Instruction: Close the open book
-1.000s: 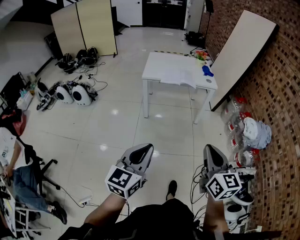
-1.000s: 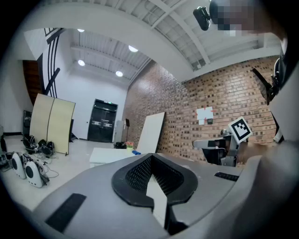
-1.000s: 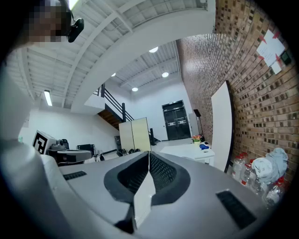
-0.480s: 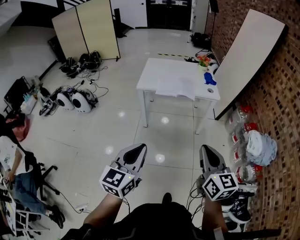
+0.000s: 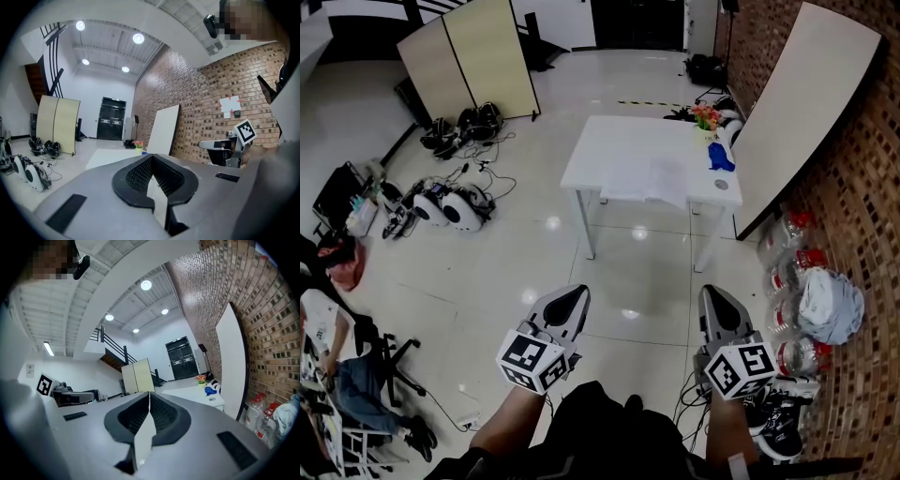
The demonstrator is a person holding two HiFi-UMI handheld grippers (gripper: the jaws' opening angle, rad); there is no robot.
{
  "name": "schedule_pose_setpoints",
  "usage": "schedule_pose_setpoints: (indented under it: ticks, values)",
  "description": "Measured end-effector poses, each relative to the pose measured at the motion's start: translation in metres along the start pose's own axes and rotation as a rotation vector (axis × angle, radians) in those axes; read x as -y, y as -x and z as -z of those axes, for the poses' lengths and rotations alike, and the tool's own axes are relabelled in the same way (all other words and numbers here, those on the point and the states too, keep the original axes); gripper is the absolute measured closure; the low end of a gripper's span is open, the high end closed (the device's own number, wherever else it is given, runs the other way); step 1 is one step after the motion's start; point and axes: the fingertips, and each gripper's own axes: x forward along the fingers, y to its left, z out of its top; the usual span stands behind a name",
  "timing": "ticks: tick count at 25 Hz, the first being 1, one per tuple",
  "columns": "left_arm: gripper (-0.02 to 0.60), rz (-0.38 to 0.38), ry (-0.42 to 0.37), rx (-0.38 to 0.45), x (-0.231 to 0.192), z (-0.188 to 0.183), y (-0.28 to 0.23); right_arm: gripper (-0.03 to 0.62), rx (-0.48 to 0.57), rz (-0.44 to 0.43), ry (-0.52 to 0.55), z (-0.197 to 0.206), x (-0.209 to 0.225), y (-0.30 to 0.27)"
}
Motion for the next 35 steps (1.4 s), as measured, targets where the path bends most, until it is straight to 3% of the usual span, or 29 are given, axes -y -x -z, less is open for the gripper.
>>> schedule_pose_setpoints:
  ticks: [7, 24, 35]
  values:
    - [0.586, 0.040, 0.006, -0.014, -0.035, 0.005, -0.062, 0.592, 0.005, 0.045, 0.010, -0.004, 0.032, -0.053]
    - [0.588, 0.157, -0.007, 0.007, -0.207, -0.017, -0.175, 0.592, -0.026, 0.153, 0.078, -0.032, 0.038, -0.245]
    - [0.586, 0.164, 0.042, -0.003, -0.241, -0.012, -0.238, 0.591, -0.084, 0.163, 0.072, -0.020, 0.072, -0.310]
